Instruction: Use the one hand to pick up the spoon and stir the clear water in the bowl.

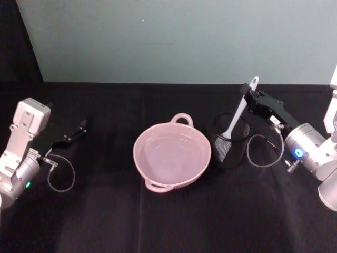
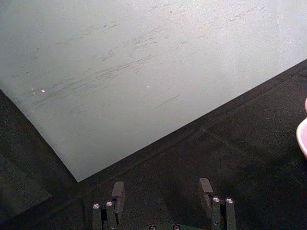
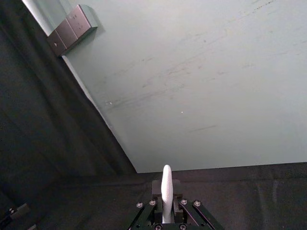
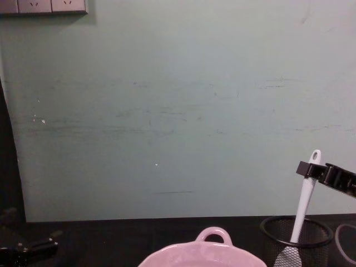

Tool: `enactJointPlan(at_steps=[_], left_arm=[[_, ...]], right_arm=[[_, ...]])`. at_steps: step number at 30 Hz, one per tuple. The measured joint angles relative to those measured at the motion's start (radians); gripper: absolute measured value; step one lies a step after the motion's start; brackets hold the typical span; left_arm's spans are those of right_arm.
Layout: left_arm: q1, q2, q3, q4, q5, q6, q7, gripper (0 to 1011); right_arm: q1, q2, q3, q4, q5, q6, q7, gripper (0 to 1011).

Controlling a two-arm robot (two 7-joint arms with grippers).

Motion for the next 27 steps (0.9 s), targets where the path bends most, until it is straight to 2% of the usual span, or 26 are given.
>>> enactJointPlan(at_steps=[9,12,19,21,22,27], left_arm=[[0.000,0.000,0.000,0.000,0.000,0.000,0.000,1011],[0.000,0.000,0.000,0.000,0.000,0.000,0.000,1011],[0.000,0.000,0.000,0.000,0.000,0.000,0.000,1011],[0.000,0.000,0.000,0.000,0.000,0.000,0.000,1011],[0.000,0.000,0.000,0.000,0.000,0.000,0.000,1011],[0.000,0.000,0.000,0.000,0.000,0.000,0.000,1011]], right_arm=[[-0.004,0.006,-0.008,0.005,0.013,-0.012,-0.005,121],[-0.005,0.007,-0.010,0.004,0.015,-0.014,-0.007,153],[-0.020,0.020,-0.008,-0.016,0.015,-0.018,-0.015,366],[-0.034,0.027,-0.005,-0.028,0.017,-0.017,-0.020,425],[-0.045,0.032,-0.002,-0.036,0.018,-0.016,-0.022,486],[-0.073,0.043,0.008,-0.045,0.027,-0.016,-0.027,628]])
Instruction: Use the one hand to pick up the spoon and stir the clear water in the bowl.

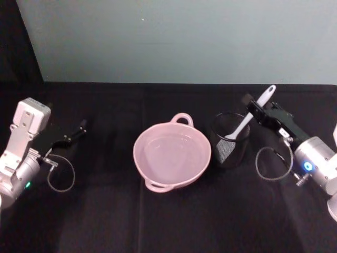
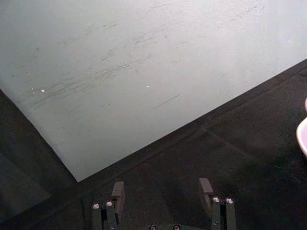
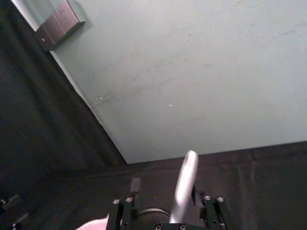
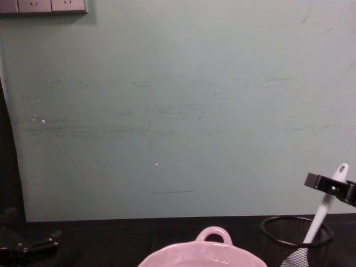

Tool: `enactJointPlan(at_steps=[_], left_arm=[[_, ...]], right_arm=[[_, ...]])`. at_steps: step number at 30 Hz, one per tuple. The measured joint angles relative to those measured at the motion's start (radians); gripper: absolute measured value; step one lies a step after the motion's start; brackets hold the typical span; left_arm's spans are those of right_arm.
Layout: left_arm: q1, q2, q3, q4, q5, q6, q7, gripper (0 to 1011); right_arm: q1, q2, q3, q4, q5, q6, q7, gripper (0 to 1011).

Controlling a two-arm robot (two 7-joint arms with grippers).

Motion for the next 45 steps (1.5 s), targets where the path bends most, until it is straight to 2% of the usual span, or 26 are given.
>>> enactJointPlan(at_steps=[2,8,9,13,19,23,27,28,30,33,34,36,37,40,41,44,45], left_arm=[[0.000,0.000,0.000,0.000,0.000,0.000,0.000,1011],[0.000,0.000,0.000,0.000,0.000,0.000,0.000,1011],[0.000,0.000,0.000,0.000,0.000,0.000,0.000,1011],[0.000,0.000,0.000,0.000,0.000,0.000,0.000,1011],[0.000,0.000,0.000,0.000,0.000,0.000,0.000,1011],[0.000,0.000,0.000,0.000,0.000,0.000,0.000,1011],[0.000,0.000,0.000,0.000,0.000,0.000,0.000,1011],[0.000,0.000,0.000,0.000,0.000,0.000,0.000,1011],[0.000,0.000,0.000,0.000,0.000,0.000,0.000,1011],[0.000,0.000,0.000,0.000,0.000,0.000,0.000,1011],[0.000,0.000,0.000,0.000,0.000,0.000,0.000,1011],[0.000,0.000,0.000,0.000,0.000,0.000,0.000,1011],[0.000,0.000,0.000,0.000,0.000,0.000,0.000,1011],[0.000,0.000,0.000,0.000,0.000,0.000,0.000,1011],[0.000,0.000,0.000,0.000,0.000,0.000,0.000,1011],[0.000,0.000,0.000,0.000,0.000,0.000,0.000,1011],[0.000,0.000,0.000,0.000,0.000,0.000,0.000,1011]], right_arm=[[-0.012,0.004,0.005,-0.001,0.006,0.000,-0.001,711],[-0.041,0.013,0.014,-0.015,0.017,-0.001,-0.004,861],[-0.050,0.016,0.017,-0.023,0.021,-0.002,-0.007,913],[-0.078,0.026,0.028,-0.048,0.030,-0.003,-0.013,998],[-0.138,0.053,0.056,-0.103,0.044,0.000,-0.036,1002],[-0.167,0.077,0.074,-0.129,0.036,0.002,-0.064,1002],[-0.174,0.109,0.062,-0.143,-0.059,0.000,-0.122,1002],[-0.170,0.114,0.054,-0.138,-0.094,-0.001,-0.135,1002],[-0.161,0.115,0.045,-0.128,-0.129,-0.006,-0.148,1002],[-0.126,0.114,0.012,-0.092,-0.231,-0.029,-0.188,1002],[-0.126,0.114,0.012,-0.092,-0.231,-0.029,-0.188,1002],[-0.098,0.108,-0.009,-0.064,-0.291,-0.049,-0.206,1002],[-0.078,0.105,-0.025,-0.044,-0.340,-0.066,-0.222,1002],[-0.048,0.100,-0.050,-0.014,-0.410,-0.096,-0.242,1002],[-0.029,0.100,-0.069,0.003,-0.468,-0.115,-0.259,1002],[-0.006,0.103,-0.100,0.023,-0.550,-0.136,-0.283,1002],[0.006,0.104,-0.119,0.033,-0.600,-0.145,-0.295,1002]])
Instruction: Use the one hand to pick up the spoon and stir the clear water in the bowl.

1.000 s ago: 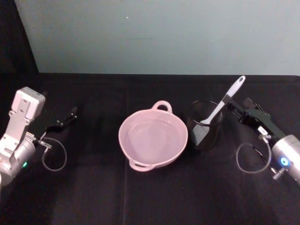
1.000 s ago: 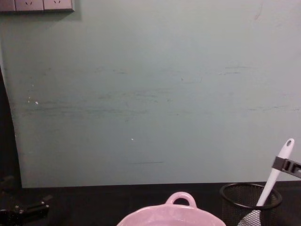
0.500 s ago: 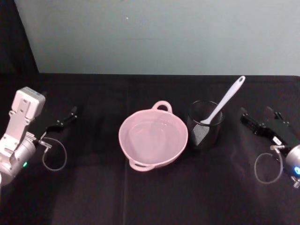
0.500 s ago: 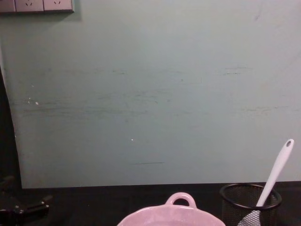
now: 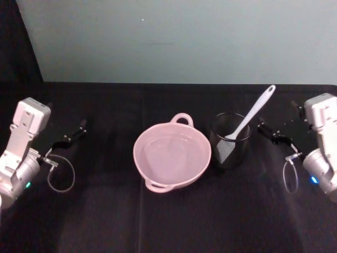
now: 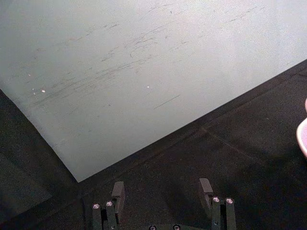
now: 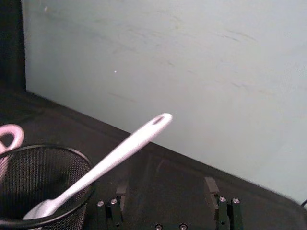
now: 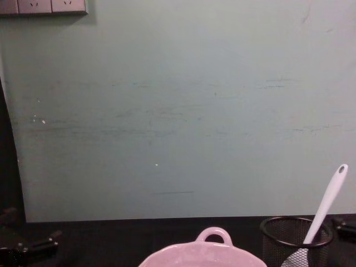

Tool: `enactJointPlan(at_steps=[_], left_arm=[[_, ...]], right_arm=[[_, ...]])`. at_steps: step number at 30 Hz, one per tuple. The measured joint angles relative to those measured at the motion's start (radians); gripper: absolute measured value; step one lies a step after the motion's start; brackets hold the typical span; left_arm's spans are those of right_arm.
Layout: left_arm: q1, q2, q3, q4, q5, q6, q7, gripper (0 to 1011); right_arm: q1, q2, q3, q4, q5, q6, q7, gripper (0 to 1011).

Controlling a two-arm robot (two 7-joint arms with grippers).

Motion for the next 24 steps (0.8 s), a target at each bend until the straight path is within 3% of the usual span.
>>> enactJointPlan(at_steps=[4,11,24], left_arm=[[0.000,0.000,0.000,0.000,0.000,0.000,0.000,1011],[0.000,0.000,0.000,0.000,0.000,0.000,0.000,1011],[0.000,0.000,0.000,0.000,0.000,0.000,0.000,1011]], right_arm=[[0.019,-0.002,-0.025,0.012,-0.081,0.015,-0.024,1002],[0.036,-0.020,-0.025,0.025,-0.130,0.066,-0.049,1002],[0.046,-0.040,-0.012,0.047,-0.159,0.073,-0.058,1002]])
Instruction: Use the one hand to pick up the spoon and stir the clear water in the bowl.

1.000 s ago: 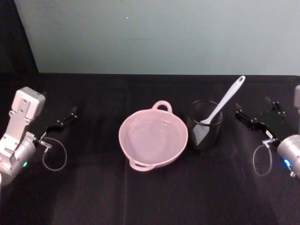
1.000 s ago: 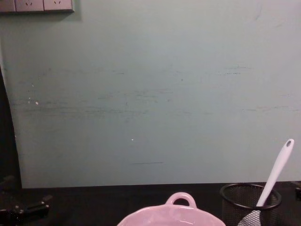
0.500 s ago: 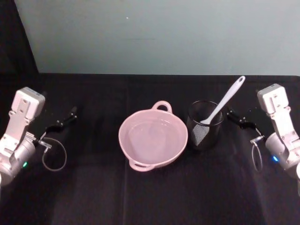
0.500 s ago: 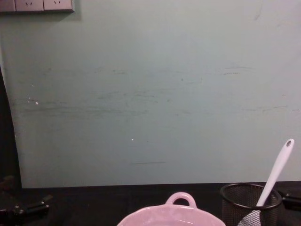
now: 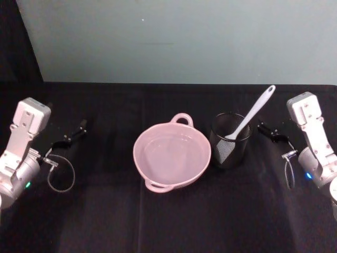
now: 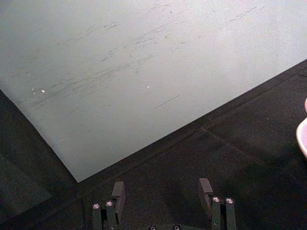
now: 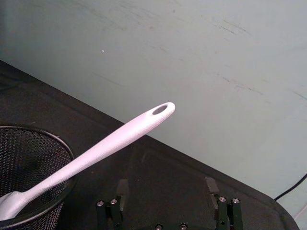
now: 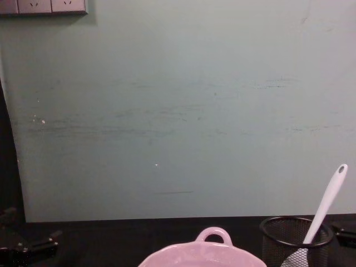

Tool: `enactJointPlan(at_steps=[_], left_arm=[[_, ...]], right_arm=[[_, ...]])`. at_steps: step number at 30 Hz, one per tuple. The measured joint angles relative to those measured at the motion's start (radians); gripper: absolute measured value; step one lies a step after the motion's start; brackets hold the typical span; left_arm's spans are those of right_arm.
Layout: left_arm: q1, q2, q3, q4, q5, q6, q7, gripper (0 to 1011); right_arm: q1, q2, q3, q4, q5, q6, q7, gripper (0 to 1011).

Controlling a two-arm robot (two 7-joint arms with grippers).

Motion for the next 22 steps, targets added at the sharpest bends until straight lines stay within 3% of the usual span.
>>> enactJointPlan(at_steps=[22], left_arm=[[0.000,0.000,0.000,0.000,0.000,0.000,0.000,1011]], right_arm=[[-0.002,0.002,0.000,-0.004,0.005,0.001,0.001,1002]])
